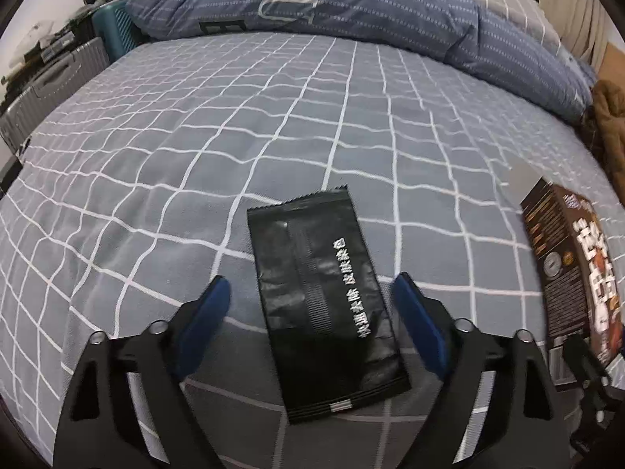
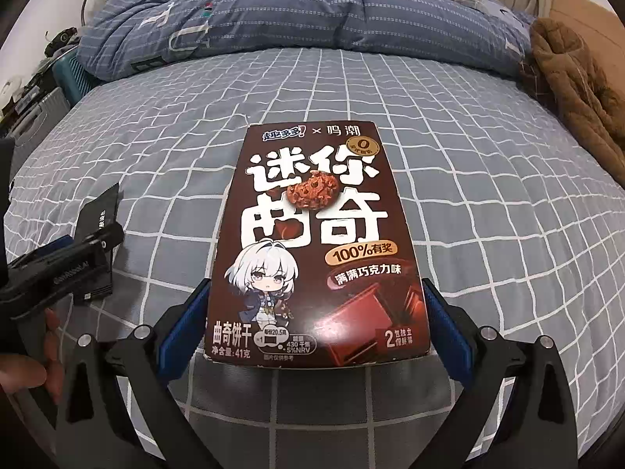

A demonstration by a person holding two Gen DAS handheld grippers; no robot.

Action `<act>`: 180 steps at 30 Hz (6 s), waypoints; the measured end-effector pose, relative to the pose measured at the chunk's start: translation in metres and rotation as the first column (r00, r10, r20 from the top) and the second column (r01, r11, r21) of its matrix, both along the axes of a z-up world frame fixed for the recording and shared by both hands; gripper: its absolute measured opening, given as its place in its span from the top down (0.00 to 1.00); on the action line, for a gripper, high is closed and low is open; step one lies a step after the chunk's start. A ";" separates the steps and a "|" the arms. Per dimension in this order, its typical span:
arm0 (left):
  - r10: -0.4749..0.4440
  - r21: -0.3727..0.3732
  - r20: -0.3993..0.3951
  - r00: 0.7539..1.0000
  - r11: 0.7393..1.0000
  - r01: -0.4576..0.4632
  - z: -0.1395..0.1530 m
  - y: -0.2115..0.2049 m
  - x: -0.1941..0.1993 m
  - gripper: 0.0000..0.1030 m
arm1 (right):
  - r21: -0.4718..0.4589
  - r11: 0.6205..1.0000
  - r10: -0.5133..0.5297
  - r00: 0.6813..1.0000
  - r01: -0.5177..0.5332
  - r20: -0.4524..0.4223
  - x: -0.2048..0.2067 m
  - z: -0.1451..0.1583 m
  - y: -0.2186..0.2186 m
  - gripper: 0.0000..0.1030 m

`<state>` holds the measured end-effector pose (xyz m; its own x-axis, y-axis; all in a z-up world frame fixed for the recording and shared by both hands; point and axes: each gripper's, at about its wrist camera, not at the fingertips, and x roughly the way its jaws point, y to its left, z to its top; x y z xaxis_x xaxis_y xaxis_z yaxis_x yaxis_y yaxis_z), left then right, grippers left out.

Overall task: Collect trash
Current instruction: 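Grasp the black sachet with the left gripper while the right grasps the brown cookie box, then carry the black sachet and cookie box with both grippers over the bin, then open the right gripper to drop the cookie box into the bin, then open the left gripper over the bin to drop the black sachet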

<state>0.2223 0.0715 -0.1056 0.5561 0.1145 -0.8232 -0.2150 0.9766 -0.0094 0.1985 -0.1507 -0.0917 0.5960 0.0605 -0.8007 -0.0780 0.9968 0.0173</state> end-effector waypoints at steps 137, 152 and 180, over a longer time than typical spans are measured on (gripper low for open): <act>-0.197 -0.145 -0.177 0.964 0.974 0.172 -0.052 -0.059 -0.391 0.54 | 0.003 0.996 0.090 0.937 -0.095 -0.339 -0.363 -0.084 -0.016 0.14; -0.264 -0.164 -0.185 0.947 0.958 0.235 -0.057 -0.093 -0.383 0.54 | -0.045 0.999 0.004 0.969 -0.015 -0.246 -0.355 -0.069 -0.060 0.08; -0.398 -0.110 -0.207 0.894 0.917 0.383 -0.077 -0.174 -0.377 0.16 | -0.048 0.987 -0.159 0.966 0.152 -0.203 -0.354 -0.060 -0.127 0.07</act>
<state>-0.1550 -0.1026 -0.1830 0.3489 -0.1318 -0.9279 0.1798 0.9811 -0.0717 -0.1559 -0.2777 -0.1516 0.4188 -0.0473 -0.9068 0.0796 0.9967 -0.0152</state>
